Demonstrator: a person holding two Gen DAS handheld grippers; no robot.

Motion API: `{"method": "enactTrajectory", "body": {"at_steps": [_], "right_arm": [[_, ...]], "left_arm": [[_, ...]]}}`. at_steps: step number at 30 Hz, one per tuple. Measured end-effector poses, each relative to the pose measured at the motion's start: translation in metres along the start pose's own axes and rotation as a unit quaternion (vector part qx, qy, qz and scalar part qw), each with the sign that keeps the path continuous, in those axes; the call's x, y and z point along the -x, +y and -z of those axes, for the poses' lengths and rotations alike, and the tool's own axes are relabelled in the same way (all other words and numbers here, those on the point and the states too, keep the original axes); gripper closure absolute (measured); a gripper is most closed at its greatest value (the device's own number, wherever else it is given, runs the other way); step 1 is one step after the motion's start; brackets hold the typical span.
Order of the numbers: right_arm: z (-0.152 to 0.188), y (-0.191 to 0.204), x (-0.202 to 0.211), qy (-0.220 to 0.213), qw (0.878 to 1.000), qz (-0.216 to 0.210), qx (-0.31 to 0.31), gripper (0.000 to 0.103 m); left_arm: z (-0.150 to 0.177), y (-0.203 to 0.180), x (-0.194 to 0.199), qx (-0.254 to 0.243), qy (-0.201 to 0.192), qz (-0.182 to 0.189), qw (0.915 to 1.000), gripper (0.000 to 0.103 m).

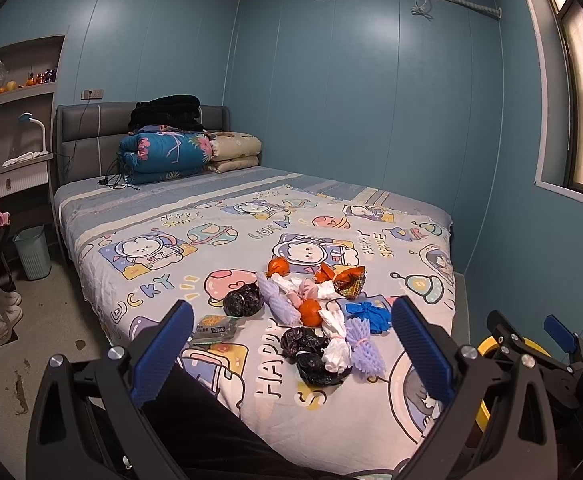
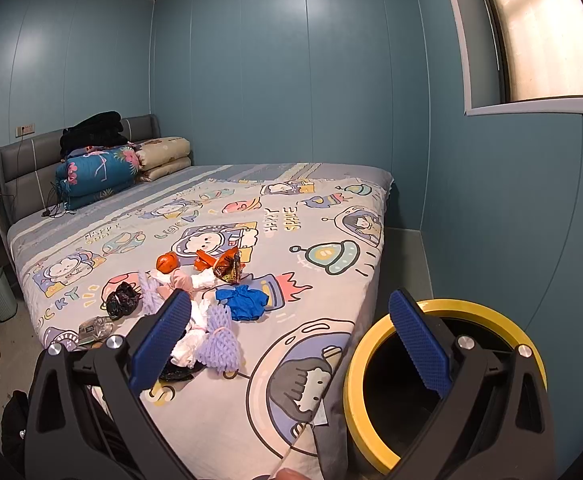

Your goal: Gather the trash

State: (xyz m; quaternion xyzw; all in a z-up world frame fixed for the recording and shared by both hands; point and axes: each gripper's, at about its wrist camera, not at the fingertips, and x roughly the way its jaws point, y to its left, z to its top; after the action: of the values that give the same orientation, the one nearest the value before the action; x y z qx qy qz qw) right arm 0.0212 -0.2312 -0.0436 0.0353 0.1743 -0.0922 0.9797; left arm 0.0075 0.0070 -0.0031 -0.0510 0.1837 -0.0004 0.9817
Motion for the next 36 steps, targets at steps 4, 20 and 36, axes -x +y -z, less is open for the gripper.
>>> {"method": "enactTrajectory", "body": {"at_steps": [4,20,36], "right_arm": [[0.0007,-0.0001,-0.0002,0.001,1.000,0.000,0.000,0.008],[0.0031,0.0002,-0.0010,0.002,1.000,0.000,0.000,0.008],[0.0060,0.0022,-0.0007,0.004,1.000,0.001,0.000,0.008]], "left_arm": [[-0.0004,-0.0004,-0.0004,0.000,0.000,0.000,1.0000,0.007],[0.0044,-0.0007,-0.0002,0.001,0.003,0.000,1.0000,0.007],[0.0044,-0.0007,-0.0006,0.002,0.005,0.000,1.0000,0.007]]}}
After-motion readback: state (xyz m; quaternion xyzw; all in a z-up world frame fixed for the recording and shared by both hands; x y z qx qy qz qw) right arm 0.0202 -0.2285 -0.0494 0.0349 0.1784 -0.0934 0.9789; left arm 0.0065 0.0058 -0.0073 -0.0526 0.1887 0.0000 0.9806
